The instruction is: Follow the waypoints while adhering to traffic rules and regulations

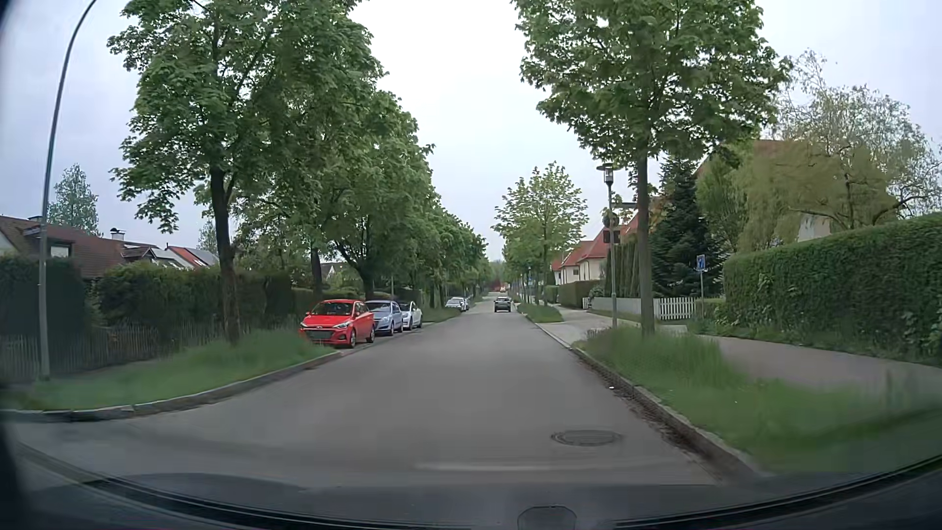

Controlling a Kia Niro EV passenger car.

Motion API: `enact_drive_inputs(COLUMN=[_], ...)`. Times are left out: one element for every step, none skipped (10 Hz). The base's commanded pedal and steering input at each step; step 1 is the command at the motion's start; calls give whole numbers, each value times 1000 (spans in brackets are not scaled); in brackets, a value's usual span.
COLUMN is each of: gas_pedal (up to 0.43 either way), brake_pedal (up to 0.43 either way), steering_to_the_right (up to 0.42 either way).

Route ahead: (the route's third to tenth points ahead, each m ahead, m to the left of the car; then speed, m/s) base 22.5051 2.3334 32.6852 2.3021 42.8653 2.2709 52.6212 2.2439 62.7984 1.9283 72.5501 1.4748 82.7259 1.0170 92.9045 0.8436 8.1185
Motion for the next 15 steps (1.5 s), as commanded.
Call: enact_drive_inputs(gas_pedal=[67,67,67,67,67,67,67,79,79,79,79,79,79,79,67], brake_pedal=[0,0,0,0,0,0,0,0,0,0,0,0,0,0,0], steering_to_the_right=[-4,-4,-5,-4,-4,-4,-4,0,3,3,3,3,3,3,3])
